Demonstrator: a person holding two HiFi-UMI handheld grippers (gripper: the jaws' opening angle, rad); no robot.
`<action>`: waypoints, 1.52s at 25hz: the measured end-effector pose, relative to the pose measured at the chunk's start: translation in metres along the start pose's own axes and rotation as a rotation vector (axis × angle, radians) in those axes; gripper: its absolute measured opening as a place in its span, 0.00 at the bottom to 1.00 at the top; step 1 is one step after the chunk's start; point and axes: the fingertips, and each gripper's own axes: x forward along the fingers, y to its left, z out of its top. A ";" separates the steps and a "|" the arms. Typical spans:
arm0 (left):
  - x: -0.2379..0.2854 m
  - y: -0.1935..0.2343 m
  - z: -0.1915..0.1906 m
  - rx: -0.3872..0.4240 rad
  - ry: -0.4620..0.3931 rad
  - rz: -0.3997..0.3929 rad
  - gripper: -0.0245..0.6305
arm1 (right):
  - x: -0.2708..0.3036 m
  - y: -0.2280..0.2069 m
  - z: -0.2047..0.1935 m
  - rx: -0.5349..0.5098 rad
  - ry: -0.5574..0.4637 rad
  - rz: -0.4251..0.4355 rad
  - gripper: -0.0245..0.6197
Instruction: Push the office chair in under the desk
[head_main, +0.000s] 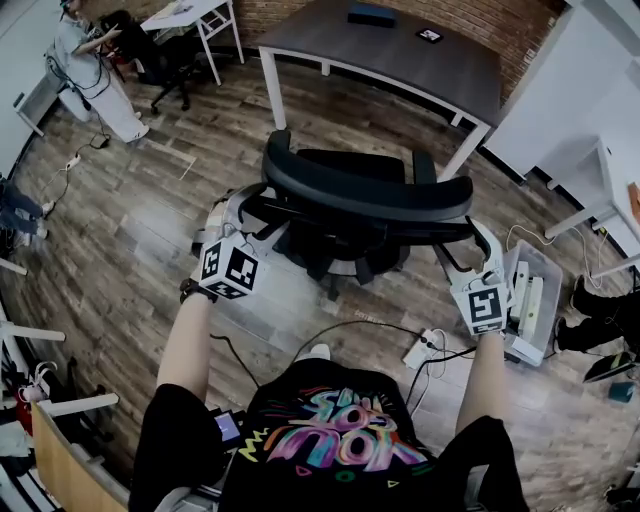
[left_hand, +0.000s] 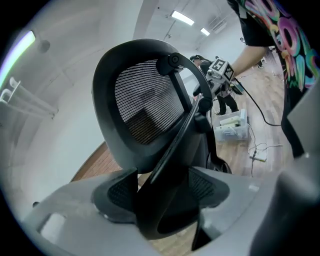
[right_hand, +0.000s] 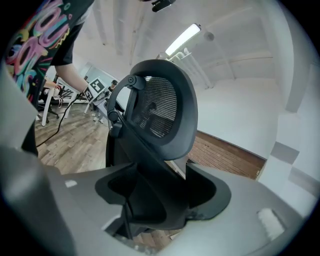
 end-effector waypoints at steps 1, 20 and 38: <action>0.002 0.002 -0.001 0.003 -0.003 -0.001 0.51 | 0.002 0.000 -0.001 0.003 0.007 -0.003 0.51; 0.065 0.076 -0.041 0.000 0.008 -0.033 0.51 | 0.091 -0.024 0.007 0.012 0.027 -0.057 0.51; 0.171 0.180 -0.086 -0.004 -0.006 -0.076 0.51 | 0.222 -0.077 0.016 0.027 0.010 -0.113 0.51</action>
